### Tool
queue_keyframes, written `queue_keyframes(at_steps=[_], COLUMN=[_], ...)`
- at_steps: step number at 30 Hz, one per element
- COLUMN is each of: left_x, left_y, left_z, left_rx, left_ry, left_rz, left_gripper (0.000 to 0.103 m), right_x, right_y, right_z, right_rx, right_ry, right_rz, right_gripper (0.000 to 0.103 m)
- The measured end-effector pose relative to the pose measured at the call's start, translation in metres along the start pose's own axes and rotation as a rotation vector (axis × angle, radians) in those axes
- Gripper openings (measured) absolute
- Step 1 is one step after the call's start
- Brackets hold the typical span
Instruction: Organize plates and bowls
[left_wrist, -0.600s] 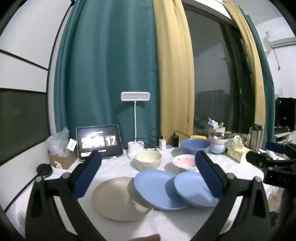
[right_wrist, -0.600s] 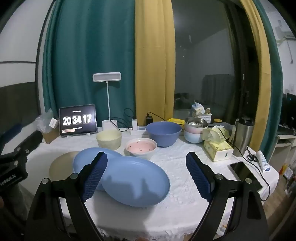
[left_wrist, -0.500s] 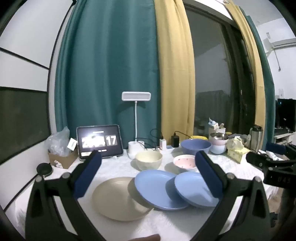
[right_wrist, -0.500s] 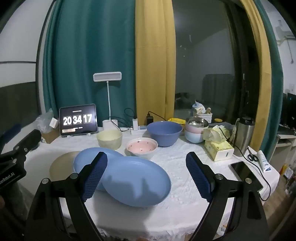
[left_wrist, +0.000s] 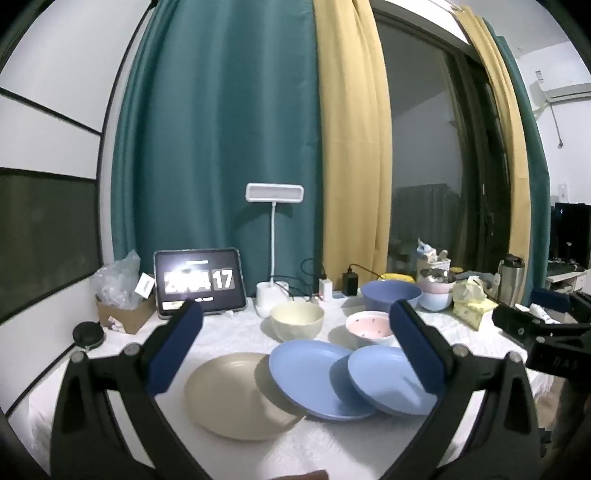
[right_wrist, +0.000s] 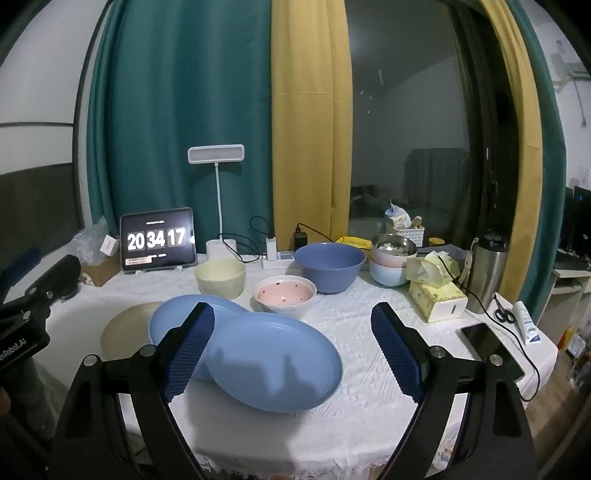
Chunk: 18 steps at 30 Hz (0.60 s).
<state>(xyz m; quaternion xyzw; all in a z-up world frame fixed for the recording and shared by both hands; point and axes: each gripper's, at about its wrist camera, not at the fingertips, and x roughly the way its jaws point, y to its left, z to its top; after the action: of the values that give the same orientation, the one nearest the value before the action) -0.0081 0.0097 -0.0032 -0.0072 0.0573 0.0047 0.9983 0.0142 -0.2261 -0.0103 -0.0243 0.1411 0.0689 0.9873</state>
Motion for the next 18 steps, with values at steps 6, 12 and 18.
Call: queue_keyframes(at_steps=[6,12,18], left_x=[0.0000,0.0004,0.0016], left_y=[-0.0001,0.0015,0.0029], left_z=[-0.0002,0.0004,0.0018], left_rx=[-0.004,-0.004,0.003], left_ry=[0.002,0.003,0.000], left_rz=[0.008,0.005,0.017], left_gripper=[0.102,0.102,0.102], right_x=[-0.0001,0.0002,-0.0020], right_y=[0.0004,-0.0022,-0.0042], right_z=[0.0027,0.0014,0.0029], right_rx=[0.012,0.012,0.016], right_ry=[0.001,0.004,-0.011], right_rz=[0.000,0.004,-0.013], right_gripper=[0.089,0.089,0.089])
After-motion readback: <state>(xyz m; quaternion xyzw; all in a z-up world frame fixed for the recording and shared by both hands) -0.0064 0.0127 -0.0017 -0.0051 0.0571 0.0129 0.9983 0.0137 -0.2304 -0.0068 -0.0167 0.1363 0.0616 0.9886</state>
